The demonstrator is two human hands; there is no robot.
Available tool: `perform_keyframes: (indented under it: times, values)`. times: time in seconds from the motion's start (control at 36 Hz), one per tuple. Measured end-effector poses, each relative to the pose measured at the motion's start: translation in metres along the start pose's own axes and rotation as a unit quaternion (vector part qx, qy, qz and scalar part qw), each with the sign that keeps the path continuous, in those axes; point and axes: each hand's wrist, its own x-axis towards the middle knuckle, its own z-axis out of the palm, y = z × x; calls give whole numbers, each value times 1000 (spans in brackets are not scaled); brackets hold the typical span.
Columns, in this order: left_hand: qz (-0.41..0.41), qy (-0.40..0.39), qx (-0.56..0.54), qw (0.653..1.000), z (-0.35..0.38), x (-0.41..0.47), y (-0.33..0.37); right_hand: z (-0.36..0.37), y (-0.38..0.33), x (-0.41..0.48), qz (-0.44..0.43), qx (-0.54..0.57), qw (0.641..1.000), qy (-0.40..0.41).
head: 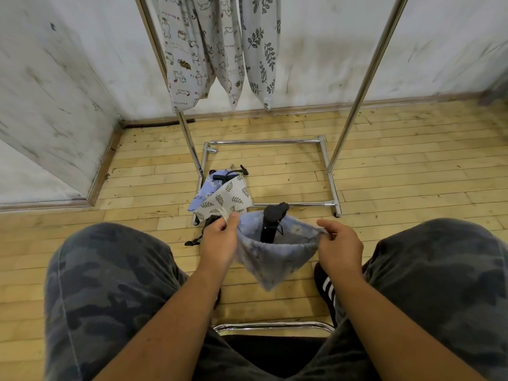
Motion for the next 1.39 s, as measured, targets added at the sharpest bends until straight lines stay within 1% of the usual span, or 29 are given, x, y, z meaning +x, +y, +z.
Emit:
perform_keyframes:
  times: [0.11,0.19,0.28,0.33,0.36,0.44,0.56,0.64,0.72,0.78,0.83,0.86,0.89,0.92,1.0,1.08,1.14,1.22,1.33,1.39]
  values:
    - [12,19,23,999,-2,0,3,-2,0,4,32,24,998,54]
    - [38,22,64,997,-2,0,1,-1,2,7,66,42,995,67]
    - [87,21,78,993,-2,-3,3,1,5,11,117,94,987,61]
    - [129,29,95,987,-3,-4,5,1,6,13,132,135,981,51]
    - [138,33,94,985,-3,-4,6,0,5,13,139,158,976,47]
    - [141,35,64,987,-2,-1,5,-1,3,13,155,216,964,27]
    - [146,31,34,988,0,-4,9,0,3,13,128,220,967,-13]
    - [124,0,0,992,0,-2,9,1,2,13,132,239,961,-37]
    - [89,-63,-55,993,0,1,9,2,-1,12,135,244,957,-83]
    - [62,-113,-44,991,2,-3,12,4,-5,7,127,240,954,-128]
    - [8,-164,-25,986,3,-10,15,5,-7,2,117,230,952,-166]
    - [-18,-177,-13,984,4,-13,16,7,-6,0,108,224,952,-180]
    - [-31,-179,-6,983,4,-15,16,7,-5,-2,97,215,952,-194]
    - [-37,-164,3,986,5,-15,14,8,-3,-2,85,205,953,-208]
    - [-54,-87,9,995,7,-12,7,8,-2,-2,68,175,954,-235]
    - [-155,-25,-44,987,4,-5,6,8,0,-1,56,145,959,-236]
    - [-196,-30,-56,979,-1,-5,8,9,0,-2,51,136,963,-228]
    - [-190,-78,-39,978,-4,-7,10,10,-3,-3,40,123,968,-213]
    - [-105,-128,23,986,-2,-10,10,8,1,-3,6,95,980,-173]
    - [-77,-151,59,984,3,-13,11,8,1,-2,-17,73,984,-161]
